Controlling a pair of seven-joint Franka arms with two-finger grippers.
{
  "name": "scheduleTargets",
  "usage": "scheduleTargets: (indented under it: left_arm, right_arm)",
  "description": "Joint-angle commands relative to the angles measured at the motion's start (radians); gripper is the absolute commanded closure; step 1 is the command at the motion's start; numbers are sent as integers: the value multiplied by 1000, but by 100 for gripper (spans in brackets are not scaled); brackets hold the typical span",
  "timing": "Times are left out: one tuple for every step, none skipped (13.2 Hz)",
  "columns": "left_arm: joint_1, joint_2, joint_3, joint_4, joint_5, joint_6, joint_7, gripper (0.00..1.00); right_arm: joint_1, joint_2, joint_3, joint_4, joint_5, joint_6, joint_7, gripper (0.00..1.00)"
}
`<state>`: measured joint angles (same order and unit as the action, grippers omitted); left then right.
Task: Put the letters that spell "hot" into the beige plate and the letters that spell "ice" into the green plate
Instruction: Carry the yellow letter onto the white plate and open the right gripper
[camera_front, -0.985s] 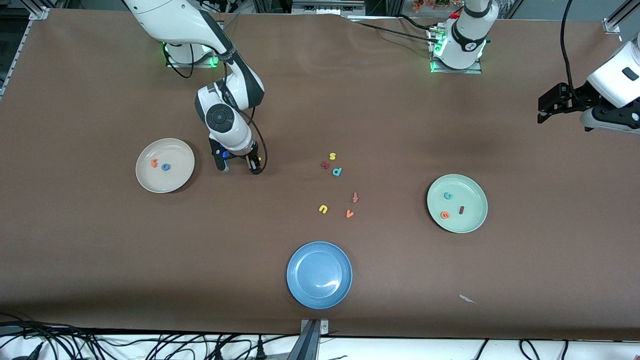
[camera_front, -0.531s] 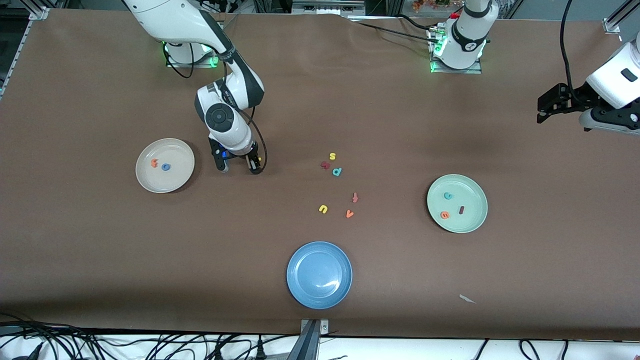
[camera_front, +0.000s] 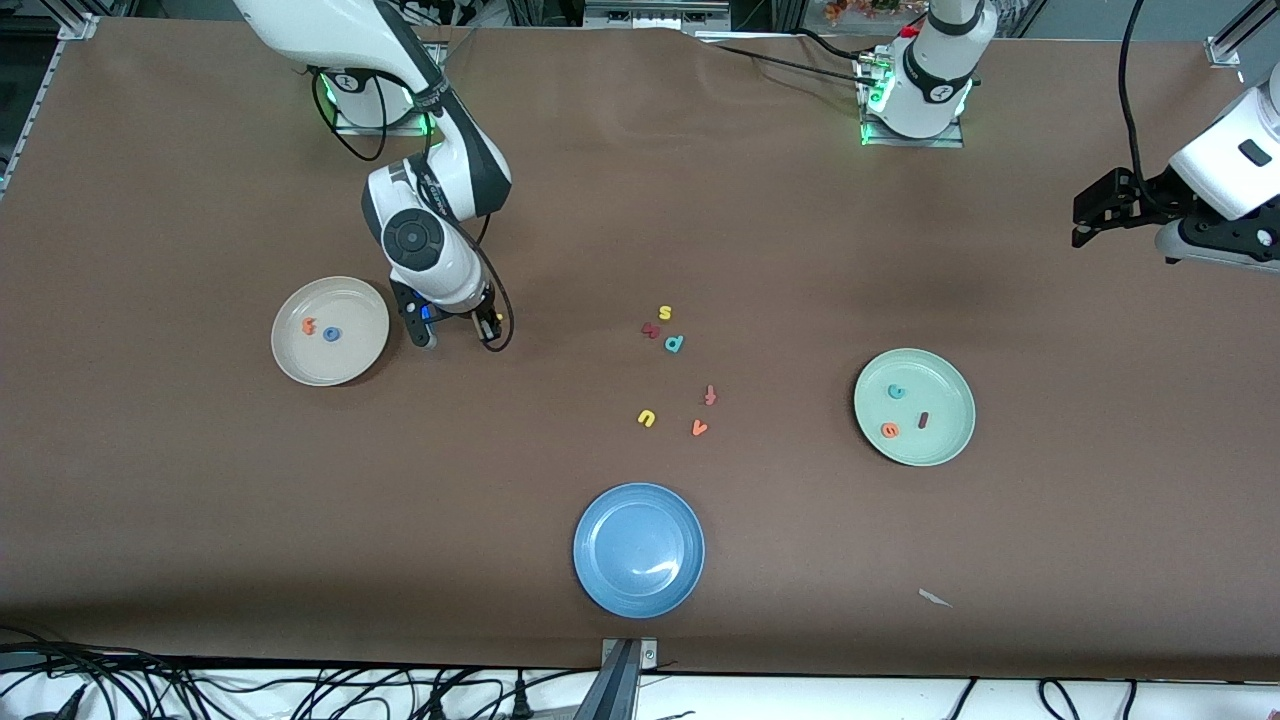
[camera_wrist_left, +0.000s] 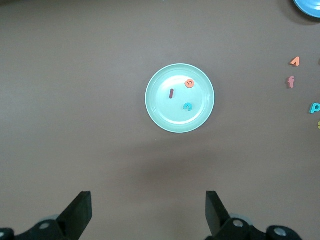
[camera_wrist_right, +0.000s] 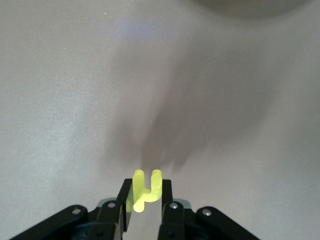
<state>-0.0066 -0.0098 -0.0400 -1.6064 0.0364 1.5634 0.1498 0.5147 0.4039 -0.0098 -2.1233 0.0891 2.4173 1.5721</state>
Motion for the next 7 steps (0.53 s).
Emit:
scheduleTargets:
  left_arm:
    - [4, 2, 5, 17, -32, -17, 20, 0]
    - [4, 2, 5, 17, -30, -17, 20, 0]
    - [4, 2, 5, 17, -32, -17, 20, 0]
    - [4, 4, 5, 17, -30, -17, 20, 0]
    - [4, 2, 5, 17, -30, -19, 20, 0]
    - [5, 2, 5, 17, -30, -19, 20, 0]
    - [4, 2, 5, 19, -30, -19, 20, 0]
  right_arm:
    - [7, -33, -27, -1, -5, -56, -61, 76]
    - [7, -54, -51, -1, -6, -96, -113, 76]
    - [7, -75, -88, -3, -6, -136, -192, 77]
    - [7, -94, -128, -4, -6, -182, -272, 79]
    - [7, -109, -168, -7, -6, -217, -358, 79]
    - [7, -120, -208, -13, -8, -239, -433, 79]
    - [7, -131, -243, -20, -8, -260, -510, 79]
